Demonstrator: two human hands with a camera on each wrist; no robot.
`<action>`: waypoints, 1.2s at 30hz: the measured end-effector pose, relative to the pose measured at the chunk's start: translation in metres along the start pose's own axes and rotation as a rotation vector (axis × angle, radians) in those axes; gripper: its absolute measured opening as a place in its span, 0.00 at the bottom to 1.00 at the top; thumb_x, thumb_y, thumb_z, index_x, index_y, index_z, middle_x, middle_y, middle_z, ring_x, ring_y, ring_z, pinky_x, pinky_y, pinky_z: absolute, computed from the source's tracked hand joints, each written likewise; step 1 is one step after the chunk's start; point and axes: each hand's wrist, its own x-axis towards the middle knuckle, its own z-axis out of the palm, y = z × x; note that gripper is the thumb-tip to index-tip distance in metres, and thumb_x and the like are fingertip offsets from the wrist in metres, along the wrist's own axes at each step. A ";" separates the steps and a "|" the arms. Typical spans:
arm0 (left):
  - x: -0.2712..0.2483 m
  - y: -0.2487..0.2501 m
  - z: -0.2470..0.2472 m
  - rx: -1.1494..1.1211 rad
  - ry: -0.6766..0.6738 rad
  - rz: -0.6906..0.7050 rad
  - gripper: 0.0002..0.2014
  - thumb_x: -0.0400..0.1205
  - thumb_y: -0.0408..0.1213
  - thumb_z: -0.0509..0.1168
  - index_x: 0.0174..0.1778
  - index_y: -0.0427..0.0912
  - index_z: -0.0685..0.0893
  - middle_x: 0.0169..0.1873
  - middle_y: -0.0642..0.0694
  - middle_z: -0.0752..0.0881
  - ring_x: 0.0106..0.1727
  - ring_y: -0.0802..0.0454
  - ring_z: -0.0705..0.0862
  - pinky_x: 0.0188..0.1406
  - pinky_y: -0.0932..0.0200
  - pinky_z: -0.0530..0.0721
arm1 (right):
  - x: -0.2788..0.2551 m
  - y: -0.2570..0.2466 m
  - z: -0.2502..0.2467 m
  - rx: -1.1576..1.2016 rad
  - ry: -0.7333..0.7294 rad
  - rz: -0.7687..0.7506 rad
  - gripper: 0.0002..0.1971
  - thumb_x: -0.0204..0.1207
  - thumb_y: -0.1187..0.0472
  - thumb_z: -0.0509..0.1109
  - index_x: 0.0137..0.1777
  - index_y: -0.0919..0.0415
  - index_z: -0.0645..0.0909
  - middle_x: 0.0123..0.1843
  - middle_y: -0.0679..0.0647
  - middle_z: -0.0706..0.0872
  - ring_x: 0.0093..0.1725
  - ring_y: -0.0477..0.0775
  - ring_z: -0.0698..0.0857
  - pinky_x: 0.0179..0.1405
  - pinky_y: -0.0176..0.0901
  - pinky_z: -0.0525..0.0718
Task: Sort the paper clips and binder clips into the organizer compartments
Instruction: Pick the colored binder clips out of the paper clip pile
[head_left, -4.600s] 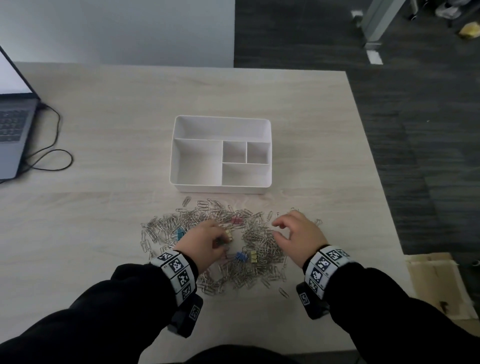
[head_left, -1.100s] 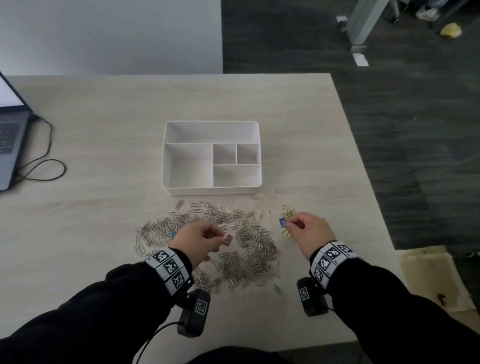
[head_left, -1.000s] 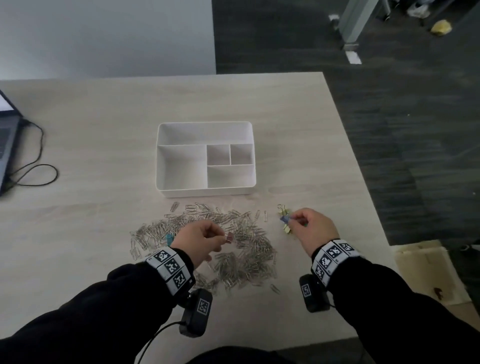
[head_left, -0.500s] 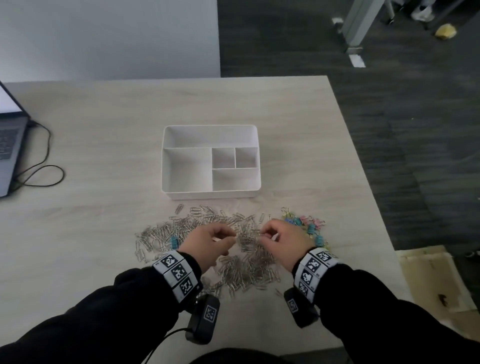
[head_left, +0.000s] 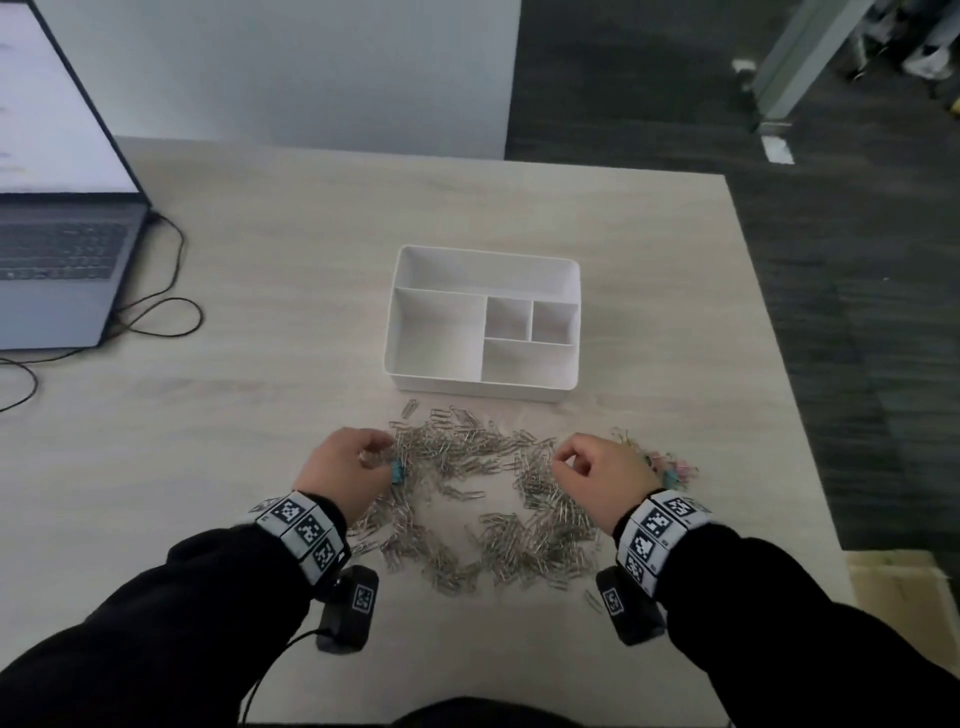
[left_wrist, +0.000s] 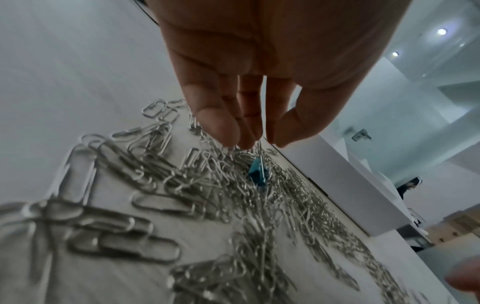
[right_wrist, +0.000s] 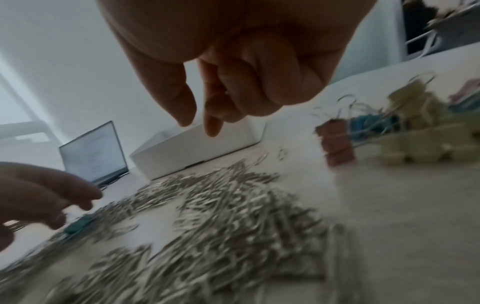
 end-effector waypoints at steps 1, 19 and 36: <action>0.000 0.000 0.001 0.023 -0.013 0.017 0.15 0.74 0.37 0.72 0.57 0.51 0.87 0.50 0.51 0.85 0.44 0.52 0.86 0.46 0.51 0.88 | -0.002 -0.004 0.004 0.004 -0.026 -0.016 0.07 0.77 0.45 0.66 0.43 0.45 0.82 0.31 0.45 0.84 0.30 0.44 0.81 0.35 0.43 0.84; -0.034 0.055 0.005 -0.383 -0.172 -0.021 0.06 0.77 0.32 0.72 0.46 0.49 0.87 0.37 0.48 0.91 0.37 0.50 0.89 0.34 0.54 0.89 | -0.033 -0.029 0.018 0.153 -0.083 -0.118 0.13 0.78 0.46 0.68 0.61 0.43 0.80 0.49 0.40 0.85 0.41 0.36 0.83 0.41 0.34 0.84; -0.014 0.056 0.010 0.184 -0.083 0.182 0.15 0.78 0.46 0.69 0.61 0.55 0.83 0.62 0.57 0.80 0.63 0.56 0.78 0.69 0.53 0.76 | -0.022 0.056 -0.015 -0.071 0.118 0.196 0.10 0.79 0.57 0.68 0.59 0.50 0.82 0.55 0.50 0.87 0.49 0.53 0.85 0.52 0.44 0.83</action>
